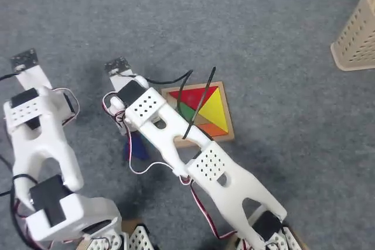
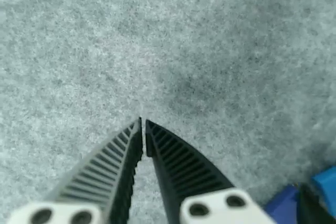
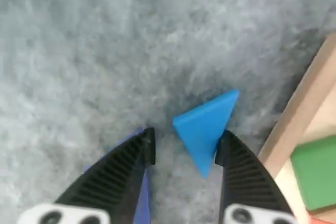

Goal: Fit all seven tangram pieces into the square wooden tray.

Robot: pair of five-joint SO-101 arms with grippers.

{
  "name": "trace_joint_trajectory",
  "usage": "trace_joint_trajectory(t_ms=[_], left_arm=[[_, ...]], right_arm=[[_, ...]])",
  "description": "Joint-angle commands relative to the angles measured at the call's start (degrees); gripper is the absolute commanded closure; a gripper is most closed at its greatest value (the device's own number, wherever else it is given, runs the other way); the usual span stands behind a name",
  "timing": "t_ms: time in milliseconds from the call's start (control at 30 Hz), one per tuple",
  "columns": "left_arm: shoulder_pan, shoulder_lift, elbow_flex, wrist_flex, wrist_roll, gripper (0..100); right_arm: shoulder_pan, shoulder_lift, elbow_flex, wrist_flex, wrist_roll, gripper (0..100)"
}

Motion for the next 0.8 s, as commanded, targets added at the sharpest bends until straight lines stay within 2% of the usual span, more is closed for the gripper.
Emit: trace_joint_trajectory(t_ms=[0, 367, 600, 767], left_arm=[[0.35, -3.43, -0.31, -0.79, 0.44, 99], [0.35, -3.34, -0.31, -0.7, 0.44, 99], [0.09, -3.34, -0.31, -0.7, 0.44, 99], [0.09, -3.43, -0.31, -0.7, 0.44, 99]], right_arm=[[2.07, -1.01, -0.44, -3.12, -3.78, 80.5], [3.03, -1.01, -0.35, -4.88, -3.87, 80.7], [5.05, 3.21, -0.7, -4.35, -3.87, 95.7], [5.58, 3.56, -3.43, -1.45, -3.6, 96.0]])
